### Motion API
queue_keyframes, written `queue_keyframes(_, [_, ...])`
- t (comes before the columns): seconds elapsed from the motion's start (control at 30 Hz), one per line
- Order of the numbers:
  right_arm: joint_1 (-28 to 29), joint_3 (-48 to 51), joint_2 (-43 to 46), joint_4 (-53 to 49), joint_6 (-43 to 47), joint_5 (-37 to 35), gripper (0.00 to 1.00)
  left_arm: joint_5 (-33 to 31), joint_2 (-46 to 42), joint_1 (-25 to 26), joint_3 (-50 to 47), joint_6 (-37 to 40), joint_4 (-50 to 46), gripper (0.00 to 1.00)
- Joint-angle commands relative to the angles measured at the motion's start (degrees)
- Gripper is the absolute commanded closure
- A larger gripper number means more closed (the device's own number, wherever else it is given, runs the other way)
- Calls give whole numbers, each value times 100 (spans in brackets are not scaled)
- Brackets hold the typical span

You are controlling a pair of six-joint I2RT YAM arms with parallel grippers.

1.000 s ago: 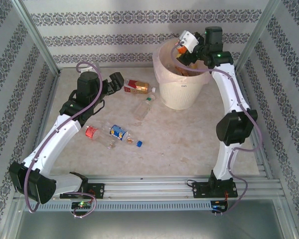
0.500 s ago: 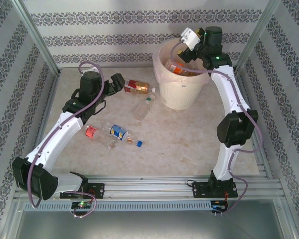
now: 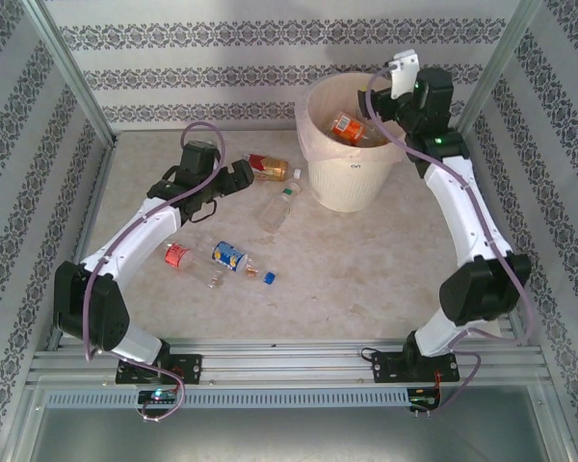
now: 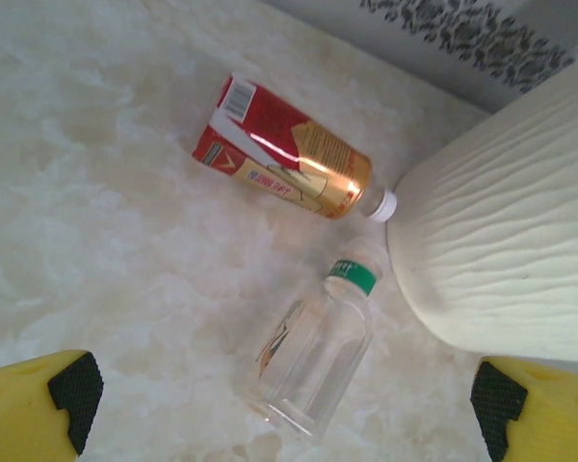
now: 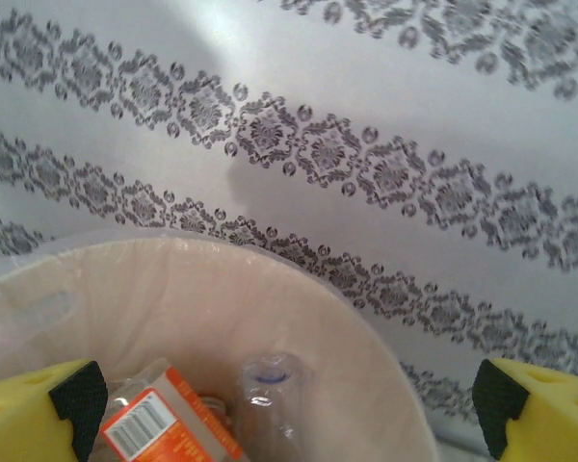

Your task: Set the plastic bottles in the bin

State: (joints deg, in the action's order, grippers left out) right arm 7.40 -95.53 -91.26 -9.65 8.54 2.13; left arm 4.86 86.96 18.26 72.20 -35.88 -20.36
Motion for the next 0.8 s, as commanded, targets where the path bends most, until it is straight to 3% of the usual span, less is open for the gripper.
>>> queue_keyframes(0.0, [82,536,558,239,-1122,-181,2,273,229,-47,231,330,-191,0])
queue_keyframes(0.33, [139,2221,1955,388,-2632,13,2,517,878,23,215,686,-116,0])
queue_keyframes(0.6, [137,3074,2698,42,-3257,24,2,479,1292,323,240,1330,-156,0])
queue_keyframes(0.77, [130,3332,2783,-26,-3366,-28,2,131,1685,660,429,1615,-333,0])
